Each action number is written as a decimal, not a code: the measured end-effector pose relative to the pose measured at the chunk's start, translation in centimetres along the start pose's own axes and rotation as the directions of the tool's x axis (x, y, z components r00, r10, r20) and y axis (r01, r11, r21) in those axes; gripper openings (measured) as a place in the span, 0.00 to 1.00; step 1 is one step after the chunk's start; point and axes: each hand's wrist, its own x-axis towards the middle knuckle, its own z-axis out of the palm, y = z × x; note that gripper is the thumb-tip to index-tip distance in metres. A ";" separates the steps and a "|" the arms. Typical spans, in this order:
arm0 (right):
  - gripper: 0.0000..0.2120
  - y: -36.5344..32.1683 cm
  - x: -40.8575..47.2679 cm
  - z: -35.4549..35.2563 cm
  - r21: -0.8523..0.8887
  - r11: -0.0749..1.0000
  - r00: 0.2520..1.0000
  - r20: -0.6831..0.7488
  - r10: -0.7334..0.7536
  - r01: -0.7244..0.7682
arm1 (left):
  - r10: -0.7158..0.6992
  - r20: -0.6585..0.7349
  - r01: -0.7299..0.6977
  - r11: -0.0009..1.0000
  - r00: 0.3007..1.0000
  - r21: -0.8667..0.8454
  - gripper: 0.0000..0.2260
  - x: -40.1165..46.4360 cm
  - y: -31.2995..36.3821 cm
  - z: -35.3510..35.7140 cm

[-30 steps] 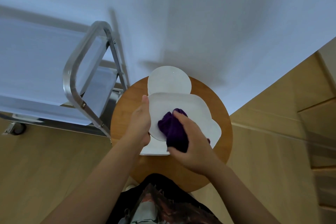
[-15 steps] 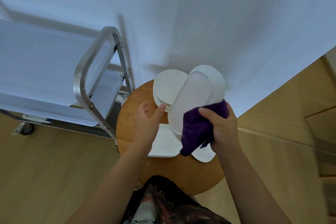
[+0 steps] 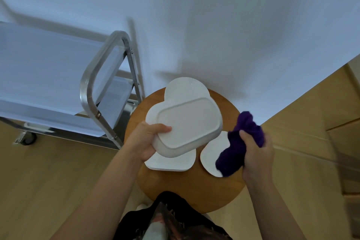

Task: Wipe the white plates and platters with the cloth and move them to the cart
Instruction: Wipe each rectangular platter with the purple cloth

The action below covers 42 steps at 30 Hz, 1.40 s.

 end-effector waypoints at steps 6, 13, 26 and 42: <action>0.31 -3.7 -1.9 4.3 -0.248 0.674 0.615 0.691 -0.380 0.696 | 0.034 0.144 -0.107 0.842 0.989 0.529 0.14 0.0 0.7 3.0; 0.34 -5.4 -0.2 6.5 -0.352 0.583 0.373 0.924 0.090 0.732 | -0.082 0.317 -0.157 0.735 0.945 0.659 0.16 -1.8 0.9 3.2; 0.29 -5.6 4.3 1.4 -0.364 0.859 0.638 0.768 0.057 0.361 | 0.047 0.415 -0.184 0.938 0.909 0.295 0.17 -1.6 3.5 0.7; 0.24 -0.5 0.2 4.2 0.336 0.941 0.997 -0.048 0.067 -0.047 | 0.163 0.107 -0.151 0.982 0.981 -0.111 0.23 -1.2 -0.7 4.2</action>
